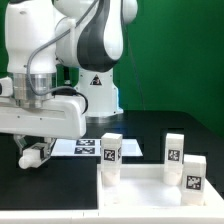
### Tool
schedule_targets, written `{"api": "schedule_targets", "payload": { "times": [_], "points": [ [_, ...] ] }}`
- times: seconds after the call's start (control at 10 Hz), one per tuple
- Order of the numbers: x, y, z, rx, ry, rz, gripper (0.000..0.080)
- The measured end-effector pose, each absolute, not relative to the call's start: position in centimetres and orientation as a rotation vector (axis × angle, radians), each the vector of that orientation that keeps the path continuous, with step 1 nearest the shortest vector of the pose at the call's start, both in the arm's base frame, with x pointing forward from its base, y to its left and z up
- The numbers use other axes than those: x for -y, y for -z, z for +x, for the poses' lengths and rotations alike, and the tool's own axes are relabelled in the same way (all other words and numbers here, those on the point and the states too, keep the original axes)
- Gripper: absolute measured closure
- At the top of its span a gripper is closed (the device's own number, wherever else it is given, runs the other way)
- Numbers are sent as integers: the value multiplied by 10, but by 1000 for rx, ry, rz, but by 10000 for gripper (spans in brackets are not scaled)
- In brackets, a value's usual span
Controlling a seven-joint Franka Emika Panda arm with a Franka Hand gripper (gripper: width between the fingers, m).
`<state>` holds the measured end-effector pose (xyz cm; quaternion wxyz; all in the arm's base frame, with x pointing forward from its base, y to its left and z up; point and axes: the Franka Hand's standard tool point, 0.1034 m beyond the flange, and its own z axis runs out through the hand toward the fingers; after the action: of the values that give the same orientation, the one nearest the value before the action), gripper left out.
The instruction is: Assemble square table
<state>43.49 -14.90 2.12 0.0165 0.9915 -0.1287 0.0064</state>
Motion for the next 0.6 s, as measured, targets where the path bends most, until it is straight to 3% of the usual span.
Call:
{"api": "schedule_targets", "payload": {
  "times": [0.4, 0.6],
  "points": [
    [136, -22, 432, -26, -15, 3104, 517],
    [128, -33, 437, -451, -115, 3002, 515]
  ]
}}
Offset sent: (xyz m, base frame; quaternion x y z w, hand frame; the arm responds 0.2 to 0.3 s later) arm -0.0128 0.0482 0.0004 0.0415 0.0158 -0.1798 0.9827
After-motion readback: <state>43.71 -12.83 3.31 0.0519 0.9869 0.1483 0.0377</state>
